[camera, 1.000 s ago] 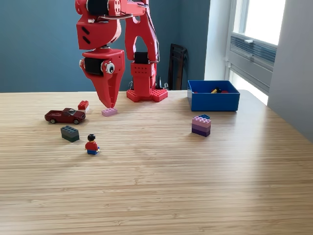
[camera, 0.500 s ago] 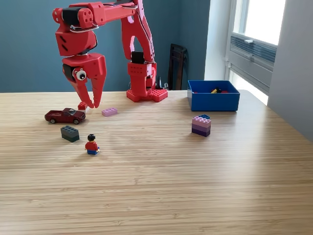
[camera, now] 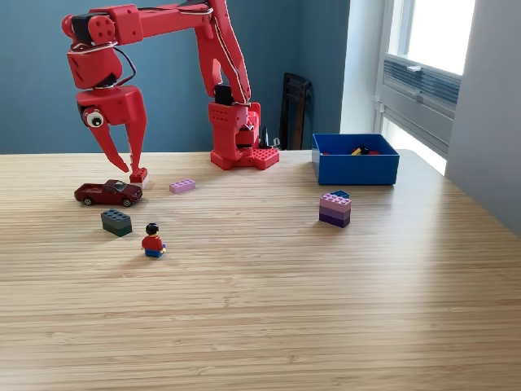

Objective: Grasp a lego block and put it in the bin.

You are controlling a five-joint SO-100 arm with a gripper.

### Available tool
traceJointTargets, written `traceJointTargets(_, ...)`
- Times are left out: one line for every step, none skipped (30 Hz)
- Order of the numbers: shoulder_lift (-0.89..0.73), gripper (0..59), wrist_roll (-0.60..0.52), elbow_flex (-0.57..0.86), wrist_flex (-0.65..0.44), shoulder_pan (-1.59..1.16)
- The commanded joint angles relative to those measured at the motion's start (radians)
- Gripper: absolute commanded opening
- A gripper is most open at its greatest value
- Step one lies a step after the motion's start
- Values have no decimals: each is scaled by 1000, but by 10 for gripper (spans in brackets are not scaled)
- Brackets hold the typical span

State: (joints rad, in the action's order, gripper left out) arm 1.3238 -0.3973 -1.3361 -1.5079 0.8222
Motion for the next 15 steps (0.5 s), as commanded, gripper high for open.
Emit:
traceJointTargets(38, 1, 25, 2, 20, 100)
traceJointTargets(38, 1, 29, -3, 18, 118)
traceJointTargets(38, 1, 35, -8, 18, 138)
traceJointTargets(38, 1, 41, -14, 18, 156)
traceJointTargets(38, 1, 48, -21, 20, 175)
traceJointTargets(38, 1, 52, -28, 20, 192)
traceJointTargets(38, 1, 55, -35, 20, 209)
traceJointTargets(38, 1, 60, -41, 20, 224)
traceJointTargets(38, 1, 63, -49, 20, 238)
traceJointTargets(38, 1, 66, -57, 20, 250)
traceJointTargets(38, 1, 71, -63, 20, 262)
traceJointTargets(38, 1, 77, -69, 20, 273)
traceJointTargets(38, 1, 81, -77, 20, 282)
traceJointTargets(38, 3, 87, -84, 20, 291)
traceJointTargets(38, 3, 94, -94, 20, 299)
